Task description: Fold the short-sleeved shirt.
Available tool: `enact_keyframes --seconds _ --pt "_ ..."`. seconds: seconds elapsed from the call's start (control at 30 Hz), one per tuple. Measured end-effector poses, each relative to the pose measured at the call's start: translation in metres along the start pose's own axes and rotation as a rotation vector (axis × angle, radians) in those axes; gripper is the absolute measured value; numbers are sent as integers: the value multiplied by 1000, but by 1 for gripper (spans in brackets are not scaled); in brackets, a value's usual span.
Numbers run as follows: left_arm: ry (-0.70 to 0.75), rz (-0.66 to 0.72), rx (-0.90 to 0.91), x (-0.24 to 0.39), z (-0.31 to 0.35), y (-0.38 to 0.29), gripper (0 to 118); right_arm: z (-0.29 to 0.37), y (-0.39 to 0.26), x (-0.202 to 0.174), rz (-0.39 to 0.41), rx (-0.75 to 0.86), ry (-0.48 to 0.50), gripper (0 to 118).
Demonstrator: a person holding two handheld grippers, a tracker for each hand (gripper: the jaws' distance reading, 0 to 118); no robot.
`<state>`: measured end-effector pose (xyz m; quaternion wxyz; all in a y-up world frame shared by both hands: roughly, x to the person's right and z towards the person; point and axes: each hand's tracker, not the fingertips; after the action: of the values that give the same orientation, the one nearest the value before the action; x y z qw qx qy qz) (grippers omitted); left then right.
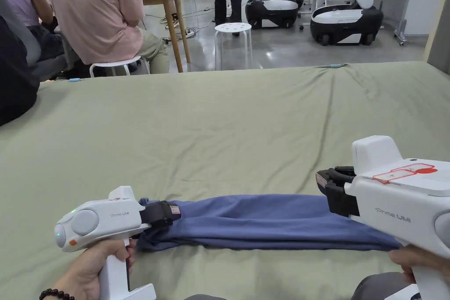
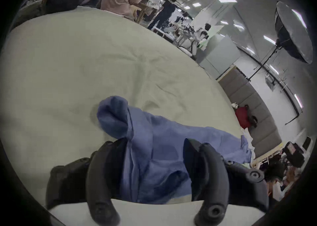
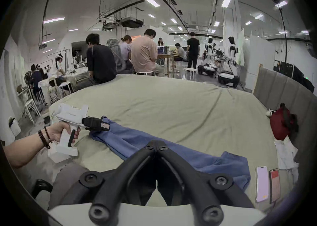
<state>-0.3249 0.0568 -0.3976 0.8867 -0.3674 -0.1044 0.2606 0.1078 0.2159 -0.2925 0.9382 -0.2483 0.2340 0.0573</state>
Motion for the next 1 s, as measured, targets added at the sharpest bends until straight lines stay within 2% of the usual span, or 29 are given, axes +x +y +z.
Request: enact_keyframes --seconds 0.03,0.07,0.1,0.23,0.33,0.43,0.5,0.6,0.67,0.73,0.8,0.87,1.0 --pt "-10 16 1 -4 1 4 14 1 0 2 -6 0 -1 0" --pt "-31 52 -4 -6 2 7 10 2 -1 2 -13 2 -1 0" --pt "-25 84 -15 -7 1 8 10 2 -1 2 -18 2 1 0" --pt "10 11 6 -3 8 6 10 6 -4 1 -18 0 -1 0" --pt "60 50 60 -18 25 13 10 11 -4 3 -25 5 8 0" --pt "8 88 70 -33 55 15 9 16 -3 5 -28 18 1 0" --pt "104 13 117 -39 75 18 9 20 -2 5 -28 34 -2 0" --pt "233 94 160 -58 105 25 9 24 -2 6 -36 51 0 0" --pt "267 123 189 -64 122 28 9 24 -3 5 -41 59 8 0" --pt "223 107 186 -58 133 28 9 23 -3 5 -44 63 16 0" --pt "133 106 207 -41 141 27 9 24 -3 2 -45 67 25 0" --pt "19 49 218 -7 145 24 9 22 -5 2 -45 66 39 0" --pt "-116 -47 100 61 125 22 9 19 -5 0 -52 64 51 0"
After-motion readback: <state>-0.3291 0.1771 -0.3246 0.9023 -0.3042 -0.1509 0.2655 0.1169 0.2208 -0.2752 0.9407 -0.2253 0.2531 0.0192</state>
